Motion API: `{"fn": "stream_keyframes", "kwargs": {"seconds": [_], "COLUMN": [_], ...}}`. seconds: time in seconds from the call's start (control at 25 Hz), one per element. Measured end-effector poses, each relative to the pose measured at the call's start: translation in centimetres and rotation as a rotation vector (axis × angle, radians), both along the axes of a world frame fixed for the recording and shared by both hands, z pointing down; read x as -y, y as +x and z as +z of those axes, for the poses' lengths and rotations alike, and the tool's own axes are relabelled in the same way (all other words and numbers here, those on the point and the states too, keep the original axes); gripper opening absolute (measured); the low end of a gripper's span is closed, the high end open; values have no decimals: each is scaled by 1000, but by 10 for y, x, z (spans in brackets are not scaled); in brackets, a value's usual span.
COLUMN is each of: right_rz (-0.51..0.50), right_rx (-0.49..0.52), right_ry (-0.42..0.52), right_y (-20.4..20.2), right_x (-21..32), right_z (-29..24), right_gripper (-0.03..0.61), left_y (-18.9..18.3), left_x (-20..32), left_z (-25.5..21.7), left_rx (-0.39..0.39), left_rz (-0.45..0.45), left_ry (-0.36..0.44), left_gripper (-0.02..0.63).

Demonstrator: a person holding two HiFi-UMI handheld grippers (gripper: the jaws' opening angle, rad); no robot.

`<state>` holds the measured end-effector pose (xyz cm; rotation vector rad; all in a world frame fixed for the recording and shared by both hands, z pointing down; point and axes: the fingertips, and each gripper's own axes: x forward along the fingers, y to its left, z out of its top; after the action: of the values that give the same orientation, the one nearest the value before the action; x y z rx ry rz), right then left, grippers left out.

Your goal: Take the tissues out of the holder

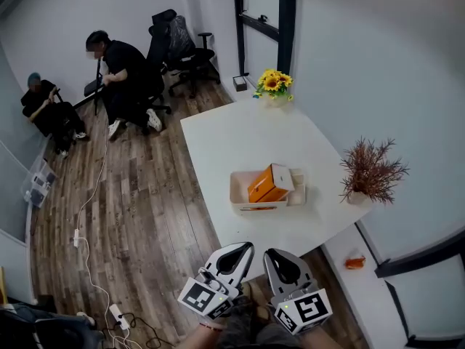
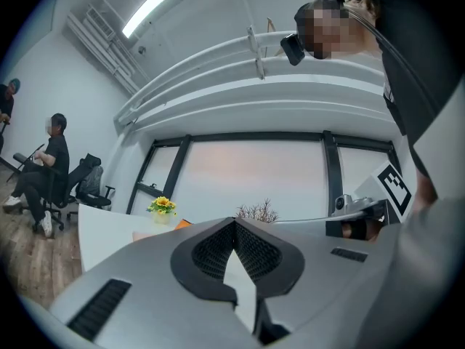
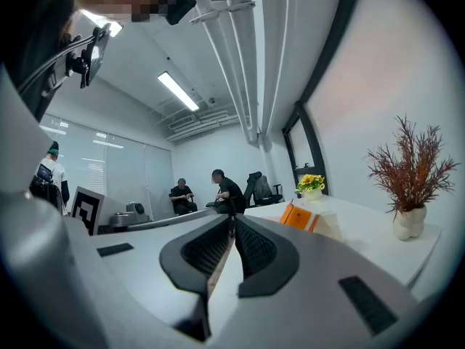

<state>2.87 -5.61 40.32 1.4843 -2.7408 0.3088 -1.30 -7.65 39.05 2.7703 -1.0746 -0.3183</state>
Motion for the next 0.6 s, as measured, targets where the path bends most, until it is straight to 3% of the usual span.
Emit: {"fn": "stream_keyframes", "kwargs": {"seconds": [0.6], "right_rz": [124], "right_rx": [-43], "right_ry": [-23], "right_y": [21], "right_x": [77], "right_z": [15], "right_gripper": [6], "left_y": [3], "left_x": [69], "left_z": [20], "left_rx": [4], "left_rz": [33], "left_ry": [-31], "left_gripper": [7]}}
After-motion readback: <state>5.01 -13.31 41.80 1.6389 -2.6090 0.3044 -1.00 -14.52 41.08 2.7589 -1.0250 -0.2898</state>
